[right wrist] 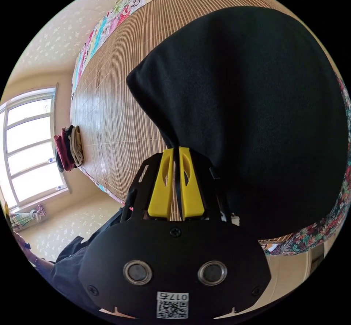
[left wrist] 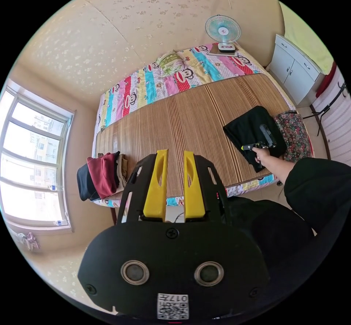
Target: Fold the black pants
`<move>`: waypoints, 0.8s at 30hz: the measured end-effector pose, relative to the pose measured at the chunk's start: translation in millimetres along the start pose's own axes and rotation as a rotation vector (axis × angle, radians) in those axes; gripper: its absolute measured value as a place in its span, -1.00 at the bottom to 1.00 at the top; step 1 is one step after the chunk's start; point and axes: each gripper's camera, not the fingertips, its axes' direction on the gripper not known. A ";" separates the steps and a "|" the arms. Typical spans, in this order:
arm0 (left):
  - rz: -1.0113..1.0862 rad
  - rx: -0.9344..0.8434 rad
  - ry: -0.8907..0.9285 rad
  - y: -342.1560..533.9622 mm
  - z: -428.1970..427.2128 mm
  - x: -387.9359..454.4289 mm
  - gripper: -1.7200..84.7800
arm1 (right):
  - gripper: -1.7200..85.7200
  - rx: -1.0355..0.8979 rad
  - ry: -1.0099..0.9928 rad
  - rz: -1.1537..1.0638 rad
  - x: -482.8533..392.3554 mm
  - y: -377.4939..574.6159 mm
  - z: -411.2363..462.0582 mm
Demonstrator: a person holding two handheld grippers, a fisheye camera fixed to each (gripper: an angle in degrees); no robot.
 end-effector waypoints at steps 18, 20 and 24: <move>0.021 -0.015 0.026 -23.1 -14.4 -66.8 -0.80 | -0.89 0.004 -0.013 0.007 63.5 3.4 -7.0; 0.022 -0.016 0.025 -26.5 -16.5 -76.3 -0.80 | -0.89 0.007 -0.012 0.006 70.9 3.4 -5.1; 0.021 -0.019 0.043 -35.5 -20.5 -101.0 -0.80 | -0.89 0.005 -0.014 0.009 82.3 2.0 -1.2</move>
